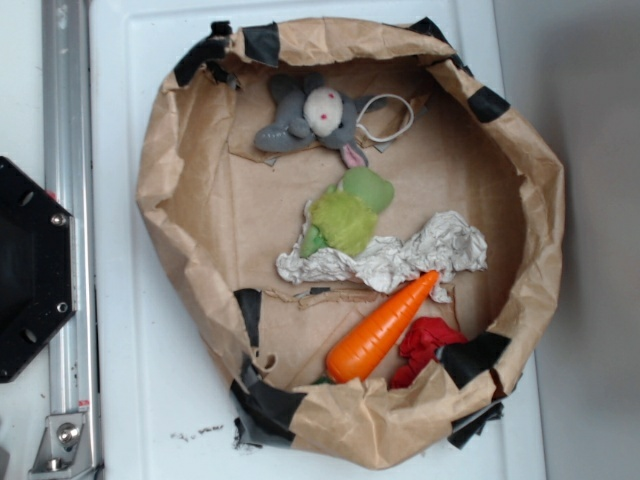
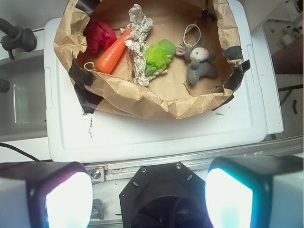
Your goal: Grab the gray animal.
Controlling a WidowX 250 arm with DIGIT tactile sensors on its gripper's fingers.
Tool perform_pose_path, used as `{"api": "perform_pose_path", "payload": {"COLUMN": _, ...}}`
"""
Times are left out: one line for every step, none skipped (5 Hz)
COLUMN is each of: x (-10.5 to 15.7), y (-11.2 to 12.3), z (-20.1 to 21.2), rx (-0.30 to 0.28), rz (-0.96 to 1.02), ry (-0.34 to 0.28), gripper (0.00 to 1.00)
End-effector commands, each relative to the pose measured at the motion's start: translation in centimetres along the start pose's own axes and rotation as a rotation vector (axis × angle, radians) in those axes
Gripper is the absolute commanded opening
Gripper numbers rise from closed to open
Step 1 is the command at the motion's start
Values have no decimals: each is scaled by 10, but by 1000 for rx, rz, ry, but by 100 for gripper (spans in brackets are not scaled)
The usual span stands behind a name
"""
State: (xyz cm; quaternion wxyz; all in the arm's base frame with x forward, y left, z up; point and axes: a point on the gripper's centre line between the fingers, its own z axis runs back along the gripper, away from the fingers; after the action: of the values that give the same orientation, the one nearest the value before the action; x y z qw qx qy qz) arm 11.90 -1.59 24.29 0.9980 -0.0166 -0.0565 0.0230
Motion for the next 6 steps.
{"api": "perform_pose_path", "payload": {"x": 0, "y": 0, "z": 0, "rx": 0, "rz": 0, "ry": 0, "gripper": 100}}
{"api": "perform_pose_path", "payload": {"x": 46, "y": 9, "z": -22, "rx": 3, "rz": -121, "ry": -98, "gripper": 100}}
{"api": "perform_pose_path", "payload": {"x": 94, "y": 23, "z": -56, "rx": 30, "rz": -211, "ry": -146, "gripper": 100}}
{"api": "perform_pose_path", "payload": {"x": 122, "y": 32, "z": -100, "rx": 159, "rz": -322, "ry": -116, "gripper": 100}}
{"api": "perform_pose_path", "payload": {"x": 128, "y": 43, "z": -147, "rx": 308, "rz": -517, "ry": -111, "gripper": 100}}
{"api": "perform_pose_path", "payload": {"x": 105, "y": 58, "z": -191, "rx": 300, "rz": -693, "ry": 23, "gripper": 100}}
